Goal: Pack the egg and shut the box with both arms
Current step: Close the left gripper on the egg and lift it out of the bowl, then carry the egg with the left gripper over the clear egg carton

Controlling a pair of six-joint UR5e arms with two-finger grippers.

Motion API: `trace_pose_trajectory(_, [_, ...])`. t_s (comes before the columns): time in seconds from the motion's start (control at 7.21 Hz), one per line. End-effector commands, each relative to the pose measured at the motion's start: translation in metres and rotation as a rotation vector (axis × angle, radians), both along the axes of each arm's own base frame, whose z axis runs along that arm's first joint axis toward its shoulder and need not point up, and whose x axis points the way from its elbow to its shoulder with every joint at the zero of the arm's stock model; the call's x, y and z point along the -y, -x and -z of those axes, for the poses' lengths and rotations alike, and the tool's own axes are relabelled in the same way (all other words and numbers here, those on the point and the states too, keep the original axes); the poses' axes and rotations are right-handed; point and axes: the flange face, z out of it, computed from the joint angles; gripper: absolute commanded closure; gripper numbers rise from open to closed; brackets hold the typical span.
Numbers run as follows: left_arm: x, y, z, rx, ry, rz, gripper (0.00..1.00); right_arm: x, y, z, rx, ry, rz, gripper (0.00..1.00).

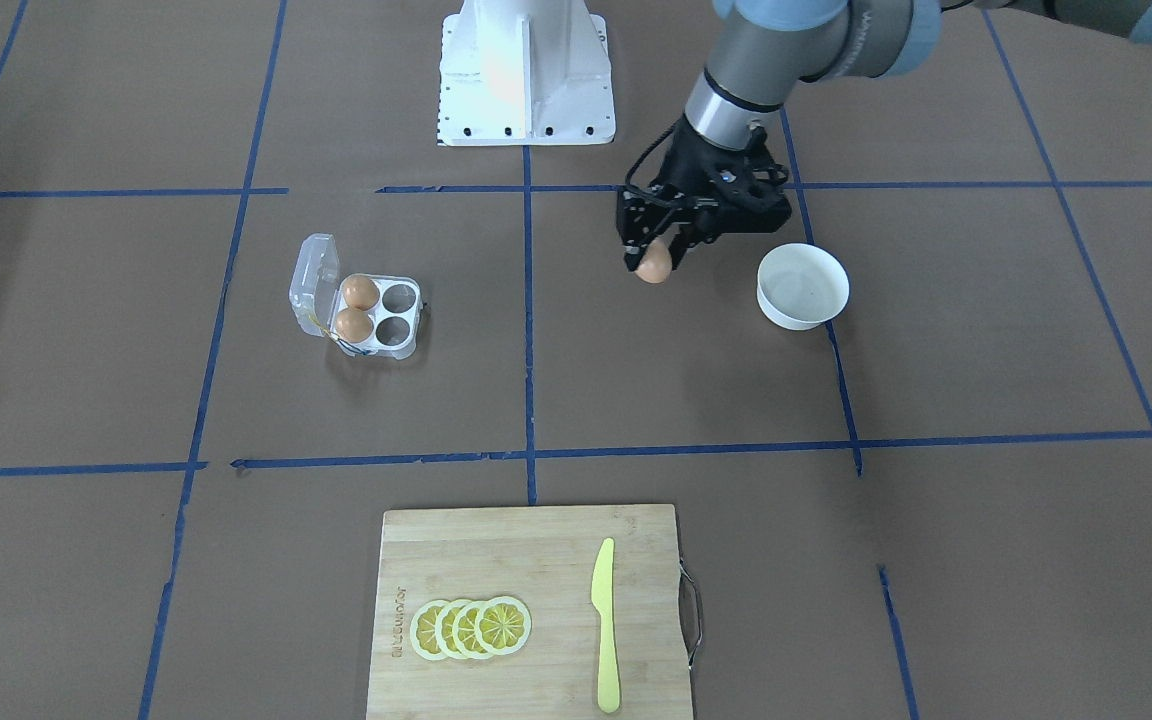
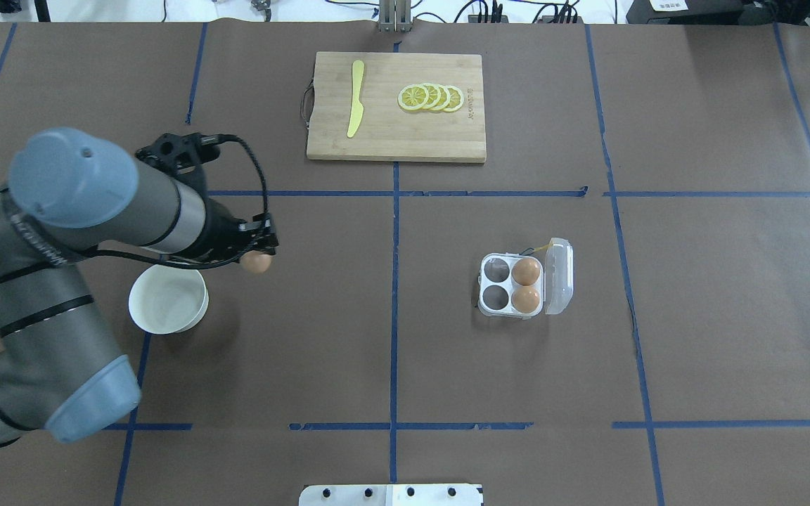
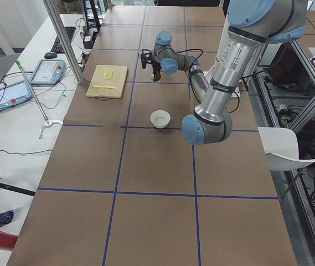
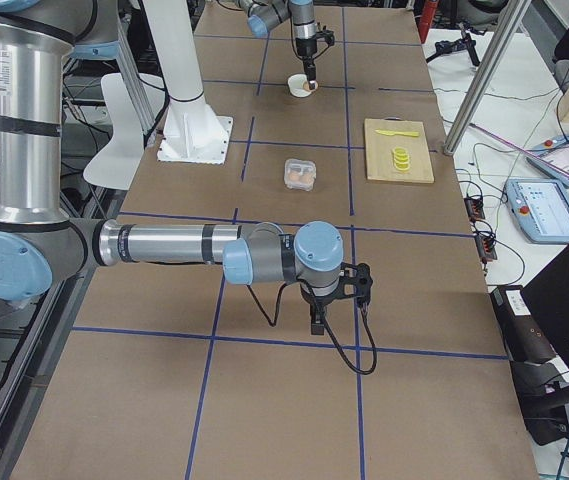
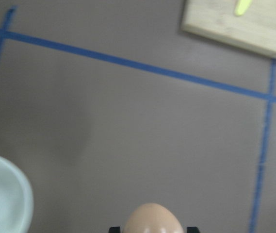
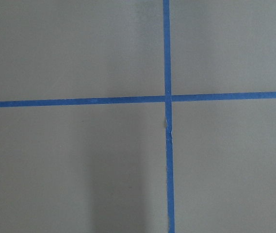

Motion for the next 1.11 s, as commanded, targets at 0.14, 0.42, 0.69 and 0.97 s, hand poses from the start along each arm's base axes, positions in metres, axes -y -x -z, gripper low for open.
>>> trace_pose_trajectory(0.14, [-0.045,-0.139,0.037,-0.203,-0.129,0.027,1.00,0.001,0.003,0.006,0.045,-0.006,0.005,0.00])
trace_pose_trajectory(0.42, [-0.042,-0.194,0.054,-0.265,-0.164,0.041,1.00,0.004,0.003,0.010,0.053,-0.012,0.006,0.00])
trace_pose_trajectory(0.69, [-0.037,-0.216,0.078,-0.274,-0.175,0.055,1.00,0.004,0.003,0.009,0.054,-0.008,0.006,0.00])
trace_pose_trajectory(0.97, [-0.027,-0.232,0.066,-0.283,-0.187,0.087,1.00,0.004,0.003,0.010,0.054,-0.008,0.005,0.00])
